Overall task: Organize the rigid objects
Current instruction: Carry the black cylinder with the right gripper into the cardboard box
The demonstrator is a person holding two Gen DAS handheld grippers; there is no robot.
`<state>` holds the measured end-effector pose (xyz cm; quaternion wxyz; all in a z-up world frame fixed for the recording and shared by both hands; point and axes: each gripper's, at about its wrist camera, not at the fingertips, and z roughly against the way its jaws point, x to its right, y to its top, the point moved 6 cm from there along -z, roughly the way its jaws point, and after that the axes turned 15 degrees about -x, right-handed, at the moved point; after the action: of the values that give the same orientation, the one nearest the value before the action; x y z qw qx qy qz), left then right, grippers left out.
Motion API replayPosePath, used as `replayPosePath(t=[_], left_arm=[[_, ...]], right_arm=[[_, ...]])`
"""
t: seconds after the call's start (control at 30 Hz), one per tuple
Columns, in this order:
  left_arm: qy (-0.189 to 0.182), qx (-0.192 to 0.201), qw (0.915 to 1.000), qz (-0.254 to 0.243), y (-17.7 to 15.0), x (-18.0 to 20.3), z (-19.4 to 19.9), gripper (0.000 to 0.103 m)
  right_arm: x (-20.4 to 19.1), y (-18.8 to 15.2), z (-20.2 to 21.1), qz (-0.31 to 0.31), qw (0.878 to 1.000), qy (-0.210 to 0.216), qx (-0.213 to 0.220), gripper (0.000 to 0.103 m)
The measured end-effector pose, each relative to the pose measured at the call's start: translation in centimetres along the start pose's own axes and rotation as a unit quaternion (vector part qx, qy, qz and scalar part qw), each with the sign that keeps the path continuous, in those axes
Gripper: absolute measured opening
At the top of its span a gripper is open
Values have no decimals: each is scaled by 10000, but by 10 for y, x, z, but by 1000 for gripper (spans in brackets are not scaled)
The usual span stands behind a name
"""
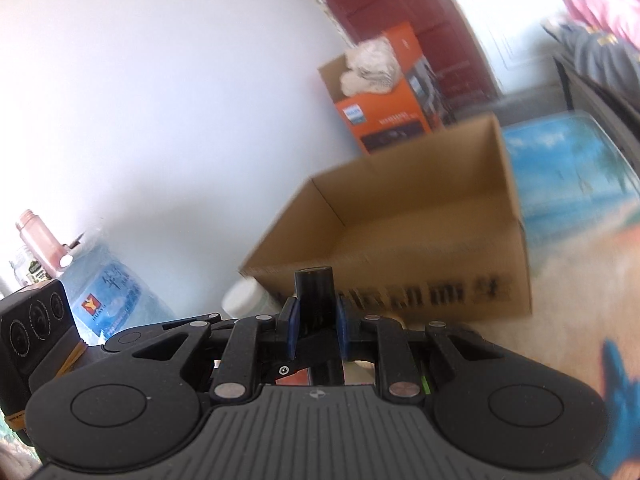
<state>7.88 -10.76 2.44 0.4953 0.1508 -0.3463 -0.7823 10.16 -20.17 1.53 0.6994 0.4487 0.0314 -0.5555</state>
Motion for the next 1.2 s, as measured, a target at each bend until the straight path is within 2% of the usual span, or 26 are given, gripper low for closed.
replayPosePath(t=[0.13, 0.23, 0.37, 0.5, 0.7, 0.8, 0.97, 1.03, 1.17, 1.2], left_arm=[[251, 224, 9994, 116, 36, -23, 15, 23], [424, 133, 9987, 256, 63, -48, 10, 23], [523, -312, 9971, 459, 89, -89, -22, 23], [426, -1060, 9908, 727, 96, -129, -72, 23], [341, -2116, 9694, 1197, 90, -176, -142, 23], [537, -2381, 9628, 1164, 89, -189, -161, 23], [1067, -2618, 9554, 855, 91, -188, -173, 24], [1106, -2680, 9535, 824, 92, -189, -174, 25], [1123, -2497, 9592, 712, 94, -185, -163, 32], [1154, -2425, 9610, 653, 95, -182, -159, 37]], right_arm=[[-24, 49, -8, 358, 9992, 188, 33, 22], [-33, 89, -30, 447, 9982, 358, -163, 22], [-23, 137, -79, 242, 9963, 469, -671, 22], [9, 165, -140, -357, 9886, 547, -1354, 22], [61, 174, -229, -1094, 9672, 484, -2240, 22], [73, 176, -260, -1274, 9576, 487, -2538, 22], [78, 175, -289, -1382, 9470, 505, -2856, 23], [81, 174, -298, -1417, 9457, 451, -2890, 24], [84, 172, -316, -1782, 9360, 633, -2969, 24], [83, 171, -317, -1802, 9356, 624, -2972, 24]])
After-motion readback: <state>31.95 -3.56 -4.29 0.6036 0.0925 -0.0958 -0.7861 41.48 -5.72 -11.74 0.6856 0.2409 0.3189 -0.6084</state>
